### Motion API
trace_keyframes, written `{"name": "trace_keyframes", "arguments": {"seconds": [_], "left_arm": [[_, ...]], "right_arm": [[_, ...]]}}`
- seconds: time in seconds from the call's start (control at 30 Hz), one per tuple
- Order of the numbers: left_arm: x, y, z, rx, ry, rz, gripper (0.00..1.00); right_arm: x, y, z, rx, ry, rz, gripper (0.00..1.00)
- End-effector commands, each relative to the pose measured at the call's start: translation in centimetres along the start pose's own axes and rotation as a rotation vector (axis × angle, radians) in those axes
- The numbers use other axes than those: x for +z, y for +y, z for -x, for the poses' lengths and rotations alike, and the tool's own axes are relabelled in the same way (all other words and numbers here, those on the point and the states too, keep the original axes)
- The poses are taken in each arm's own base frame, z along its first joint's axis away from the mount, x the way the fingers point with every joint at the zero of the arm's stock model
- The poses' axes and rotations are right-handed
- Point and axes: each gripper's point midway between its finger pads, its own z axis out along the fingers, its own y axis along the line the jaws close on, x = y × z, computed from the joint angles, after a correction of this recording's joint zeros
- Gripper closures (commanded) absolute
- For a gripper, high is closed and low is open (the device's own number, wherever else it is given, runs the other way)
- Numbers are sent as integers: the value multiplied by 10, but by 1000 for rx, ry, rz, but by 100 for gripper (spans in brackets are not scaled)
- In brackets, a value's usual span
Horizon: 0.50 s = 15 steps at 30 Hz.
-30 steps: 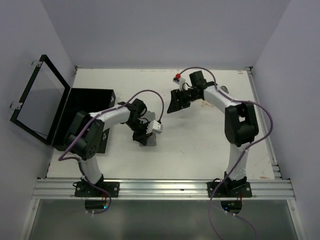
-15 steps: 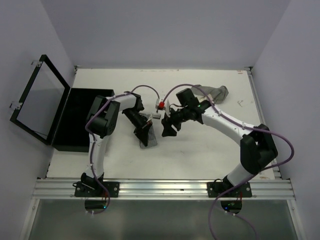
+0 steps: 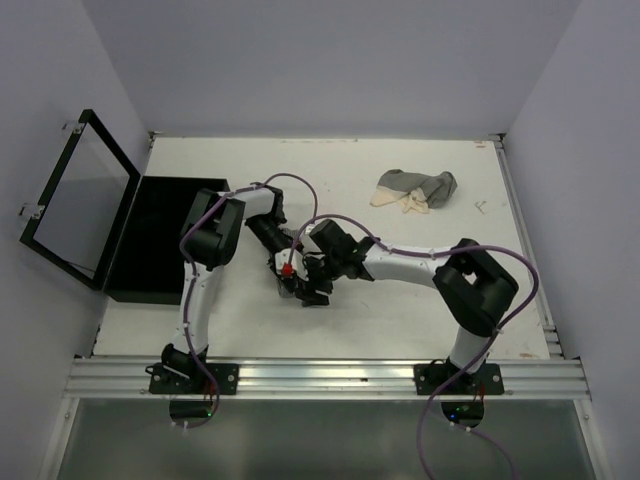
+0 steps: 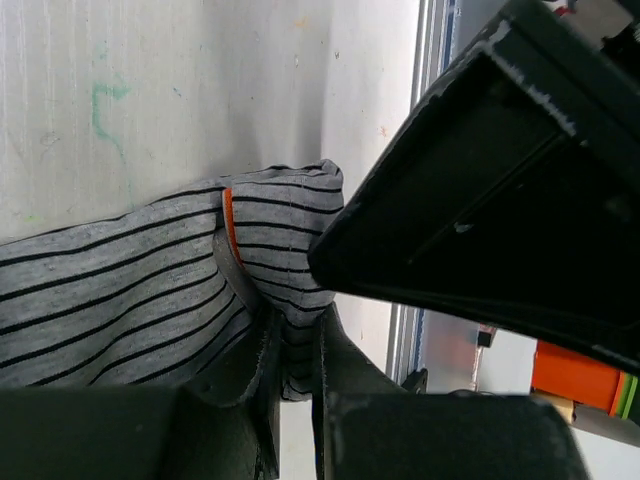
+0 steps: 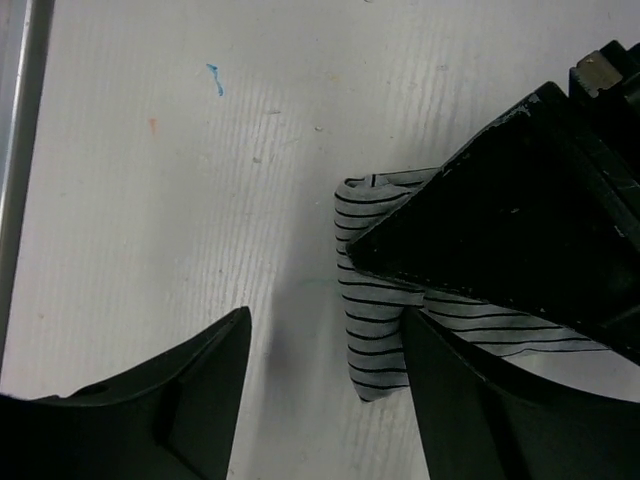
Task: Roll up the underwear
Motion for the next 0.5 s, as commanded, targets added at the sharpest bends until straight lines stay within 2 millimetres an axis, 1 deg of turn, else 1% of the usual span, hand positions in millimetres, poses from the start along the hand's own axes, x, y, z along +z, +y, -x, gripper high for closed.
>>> {"name": "trace_keyframes", "arguments": {"seconds": [0.0, 0.03, 0.07, 0.13, 0.2, 0.3, 0.33, 0.47], "left_arm": [[1, 67, -22, 183, 136, 147, 89], [1, 67, -22, 186, 134, 148, 89], [1, 67, -22, 186, 130, 150, 87], [1, 67, -21, 188, 126, 150, 87], [0, 68, -19, 194, 124, 159, 87], [-1, 67, -19, 201, 125, 161, 86], [0, 67, -20, 202, 128, 159, 86], [-3, 65, -17, 218, 123, 167, 86]], "right_arm": [[9, -17, 11, -113, -52, -56, 35], [11, -17, 8, -113, -47, -52, 37], [15, -18, 6, -116, -47, -53, 41], [22, -20, -6, -105, -21, -58, 41], [26, -20, -13, -117, -6, -55, 44], [26, -21, -18, -134, 7, -69, 45], [27, -21, -20, -135, 13, -68, 52], [29, -19, -34, -135, 65, -61, 76]]}}
